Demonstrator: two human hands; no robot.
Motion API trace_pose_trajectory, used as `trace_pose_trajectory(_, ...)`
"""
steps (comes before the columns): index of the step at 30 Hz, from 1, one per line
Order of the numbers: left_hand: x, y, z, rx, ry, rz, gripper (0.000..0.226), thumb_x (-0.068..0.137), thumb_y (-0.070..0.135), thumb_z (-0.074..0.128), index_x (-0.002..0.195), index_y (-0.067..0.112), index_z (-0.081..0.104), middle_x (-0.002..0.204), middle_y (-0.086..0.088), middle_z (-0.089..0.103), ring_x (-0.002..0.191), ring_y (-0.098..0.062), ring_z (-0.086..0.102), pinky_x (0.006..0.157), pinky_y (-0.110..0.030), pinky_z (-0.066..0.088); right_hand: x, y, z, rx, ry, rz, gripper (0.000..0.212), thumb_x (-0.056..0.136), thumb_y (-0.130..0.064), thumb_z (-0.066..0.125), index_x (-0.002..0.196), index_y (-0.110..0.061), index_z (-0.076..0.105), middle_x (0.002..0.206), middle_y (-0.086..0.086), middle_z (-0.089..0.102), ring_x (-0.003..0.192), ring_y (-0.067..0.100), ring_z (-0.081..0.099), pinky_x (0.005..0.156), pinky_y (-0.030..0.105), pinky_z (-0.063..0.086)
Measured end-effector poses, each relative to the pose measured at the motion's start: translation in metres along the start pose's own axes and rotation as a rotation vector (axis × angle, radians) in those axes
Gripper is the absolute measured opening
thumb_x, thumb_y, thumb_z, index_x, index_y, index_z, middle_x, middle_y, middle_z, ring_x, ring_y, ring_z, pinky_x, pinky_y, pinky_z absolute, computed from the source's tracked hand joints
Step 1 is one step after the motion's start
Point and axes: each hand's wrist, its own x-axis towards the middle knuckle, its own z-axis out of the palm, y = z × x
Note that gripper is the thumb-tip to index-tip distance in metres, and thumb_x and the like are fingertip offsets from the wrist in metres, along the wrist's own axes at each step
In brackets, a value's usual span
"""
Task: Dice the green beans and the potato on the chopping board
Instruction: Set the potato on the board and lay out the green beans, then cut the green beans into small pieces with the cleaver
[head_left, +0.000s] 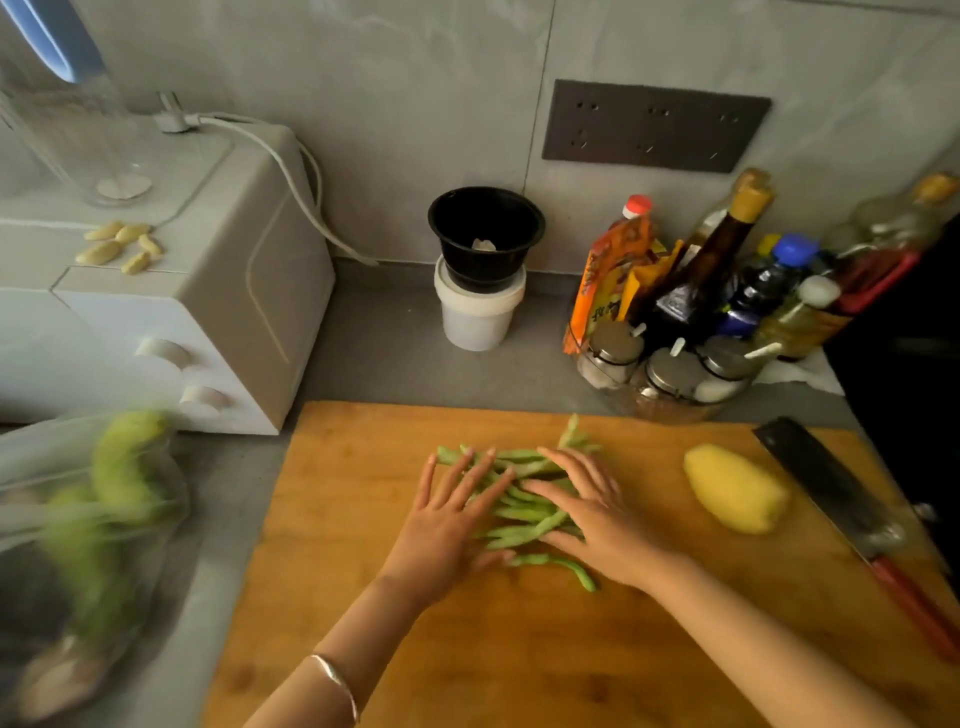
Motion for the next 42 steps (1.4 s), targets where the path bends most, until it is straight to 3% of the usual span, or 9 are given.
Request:
trace_pose_trajectory(3,-0.005,0.007,0.008,0.058,-0.023,-0.039,0.083,0.085,0.072,0.033,0.152,0.026,0.016,0.158,-0.004,0.016,0.145,-0.029,0.016,0.112,-0.054,0.009,-0.012,0.007,0.017,-0.073,0.022,-0.038,0.070,0.089,-0.066,0.025,0.151,-0.044,-0.001,0.154,-0.018,-0.032,0.141,0.003,-0.033,0.114,0.029,-0.022)
trace_pose_trajectory(8,-0.004,0.016,-0.001,0.061,-0.049,-0.073,0.092,0.079,0.082,0.030,0.149,0.023,0.029,0.155,-0.007,0.024,0.144,-0.030,0.012,0.113,-0.055,0.000,-0.026,0.001,0.012,0.062,0.109,-0.031,0.069,0.095,-0.049,0.050,0.150,-0.044,0.010,0.159,-0.021,-0.015,0.144,-0.001,-0.021,0.111,0.019,-0.023)
trace_pose_trajectory(14,0.018,0.051,-0.013,-0.007,-0.017,-0.031,0.093,0.079,0.085,0.025,0.144,0.020,0.037,0.150,-0.007,0.036,0.141,-0.029,0.023,0.113,-0.050,0.003,-0.081,0.043,-0.016,0.318,0.376,0.203,0.051,0.096,-0.035,0.058,0.143,-0.038,0.039,0.155,-0.023,0.021,0.143,0.003,0.019,0.116,0.030,0.025)
trace_pose_trajectory(18,0.040,0.087,-0.013,-0.078,0.022,-0.032,0.099,0.075,0.087,0.016,0.149,0.022,0.027,0.154,-0.003,0.028,0.145,-0.026,0.014,0.117,-0.045,-0.007,-0.126,0.088,-0.022,0.259,0.448,0.385,0.054,0.093,-0.035,0.061,0.143,-0.028,0.041,0.154,-0.013,0.028,0.139,0.004,0.024,0.109,0.025,0.028)
trace_pose_trajectory(22,0.054,0.124,-0.003,-0.116,0.002,-0.060,0.095,0.074,0.083,0.017,0.150,0.026,0.020,0.155,0.002,0.024,0.146,-0.020,0.009,0.118,-0.042,-0.006,-0.166,0.123,-0.022,0.282,0.611,0.543,0.054,0.092,-0.030,0.065,0.141,-0.017,0.047,0.154,0.001,0.035,0.140,0.022,0.035,0.108,0.037,0.035)
trace_pose_trajectory(25,0.058,0.156,0.012,-0.155,0.008,-0.063,0.095,0.074,0.084,0.016,0.148,0.025,0.025,0.152,0.003,0.029,0.144,-0.019,0.014,0.117,-0.039,-0.004,-0.201,0.154,-0.016,0.259,0.528,0.777,0.059,0.094,-0.036,0.060,0.145,-0.010,0.042,0.155,0.007,0.034,0.138,0.029,0.039,0.106,0.042,0.038)
trace_pose_trajectory(28,0.059,0.185,0.027,-0.171,0.029,-0.060,0.097,0.075,0.086,0.008,0.147,0.024,0.029,0.150,0.003,0.032,0.143,-0.021,0.019,0.115,-0.036,-0.006,-0.227,0.185,-0.004,0.141,0.433,0.919,0.059,0.093,-0.044,0.057,0.137,-0.006,0.051,0.138,0.015,0.049,0.122,0.034,0.051,0.095,0.043,0.047)
trace_pose_trajectory(36,0.052,0.216,0.038,-0.192,0.056,-0.171,0.091,0.080,0.082,0.015,0.143,0.020,0.039,0.145,0.000,0.041,0.139,-0.025,0.029,0.115,-0.039,0.006,-0.224,0.209,0.006,0.091,0.444,0.902,0.039,0.094,-0.035,0.061,0.121,-0.007,0.061,0.122,0.012,0.056,0.109,0.031,0.055,0.088,0.041,0.049)
trace_pose_trajectory(42,0.031,0.194,0.028,-0.142,0.052,-0.266,0.088,0.082,0.079,0.020,0.141,0.018,0.042,0.142,-0.003,0.045,0.132,-0.026,0.037,0.111,-0.044,0.029,-0.214,0.204,0.003,0.038,0.409,0.890,0.032,0.099,-0.026,0.052,0.117,0.001,0.055,0.119,0.021,0.061,0.111,0.037,0.058,0.090,0.043,0.048)
